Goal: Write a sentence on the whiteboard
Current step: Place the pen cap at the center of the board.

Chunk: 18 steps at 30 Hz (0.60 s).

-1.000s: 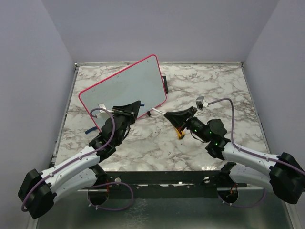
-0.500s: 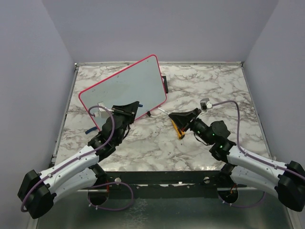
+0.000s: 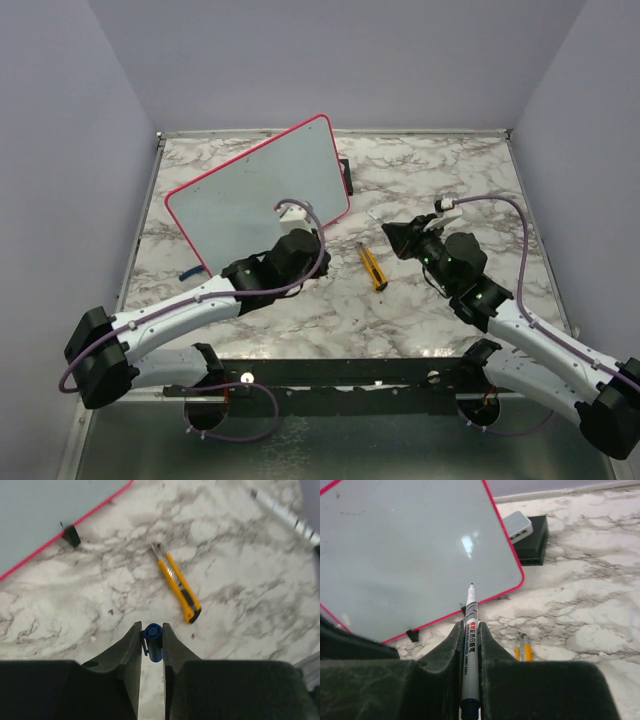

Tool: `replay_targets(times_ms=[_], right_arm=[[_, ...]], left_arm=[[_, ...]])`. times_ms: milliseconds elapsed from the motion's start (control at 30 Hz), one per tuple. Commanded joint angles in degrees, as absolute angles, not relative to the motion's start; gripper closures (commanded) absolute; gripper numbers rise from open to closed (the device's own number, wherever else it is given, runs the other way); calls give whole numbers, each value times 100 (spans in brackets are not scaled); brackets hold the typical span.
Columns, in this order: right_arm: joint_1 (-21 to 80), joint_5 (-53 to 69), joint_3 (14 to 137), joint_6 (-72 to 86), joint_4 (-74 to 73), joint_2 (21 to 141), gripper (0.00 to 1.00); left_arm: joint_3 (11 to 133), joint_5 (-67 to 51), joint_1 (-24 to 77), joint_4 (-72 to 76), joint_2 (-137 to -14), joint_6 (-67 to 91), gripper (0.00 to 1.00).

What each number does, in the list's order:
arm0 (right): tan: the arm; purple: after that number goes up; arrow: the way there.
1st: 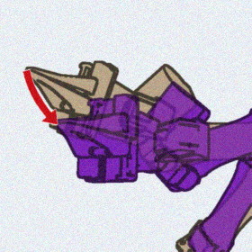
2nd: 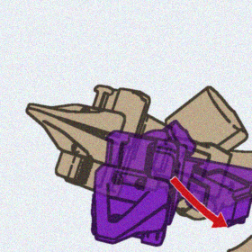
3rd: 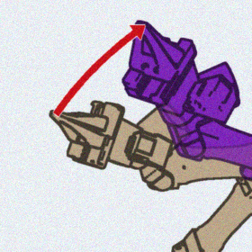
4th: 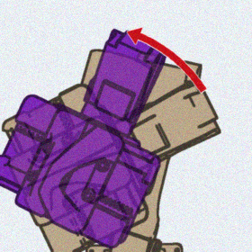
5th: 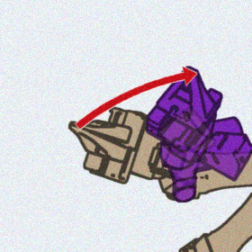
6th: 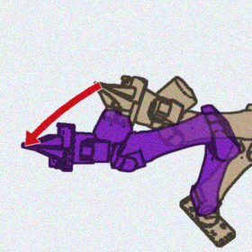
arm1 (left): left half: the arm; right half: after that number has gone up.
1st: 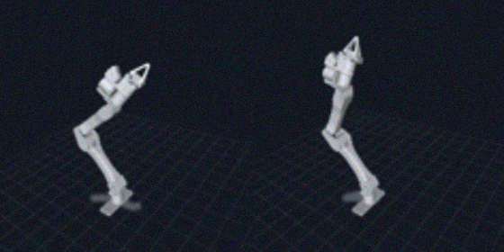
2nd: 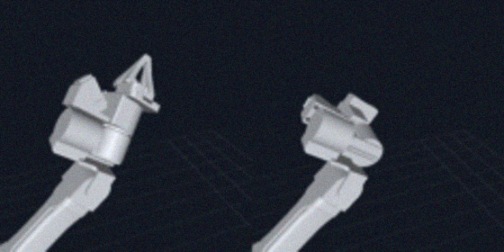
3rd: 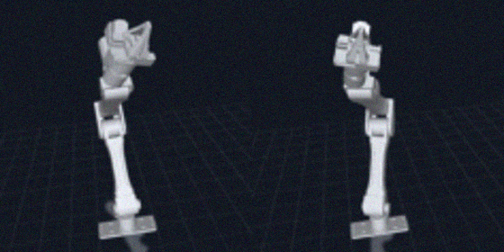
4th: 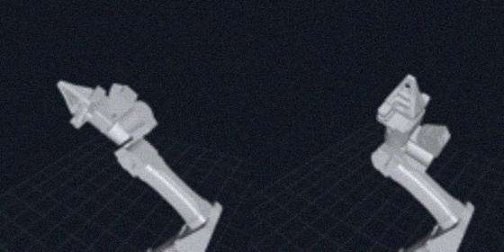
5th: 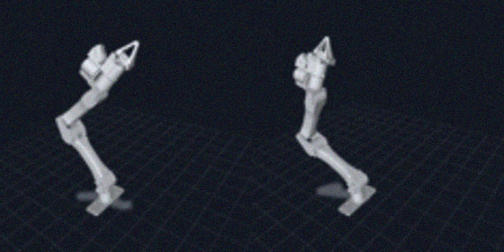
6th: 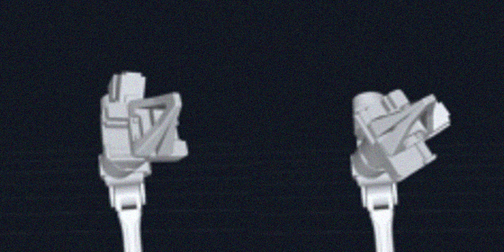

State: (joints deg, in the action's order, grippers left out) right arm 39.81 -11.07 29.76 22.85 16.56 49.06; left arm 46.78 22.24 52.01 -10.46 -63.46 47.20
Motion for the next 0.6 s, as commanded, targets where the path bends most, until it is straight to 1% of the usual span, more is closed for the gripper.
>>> replay_targets(times_ms=[0, 100, 267, 567], right_arm=[[3432, -669, 3115, 2396, 1049, 4989, 99], [3201, -391, 3111, 2477, 1020, 5013, 99], [3166, -254, 3154, 2474, 968, 5052, 99], [3164, -54, 3129, 2605, 1076, 5228, 99]], left_arm=[[4894, 1952, 5676, -2458, -6952, 3534, 100], [4799, 1692, 5749, -2546, -7205, 3432, 100], [4793, 1369, 5783, -2671, -7595, 3255, 100], [4972, 1385, 5866, -2962, -8398, 3104, 100]])
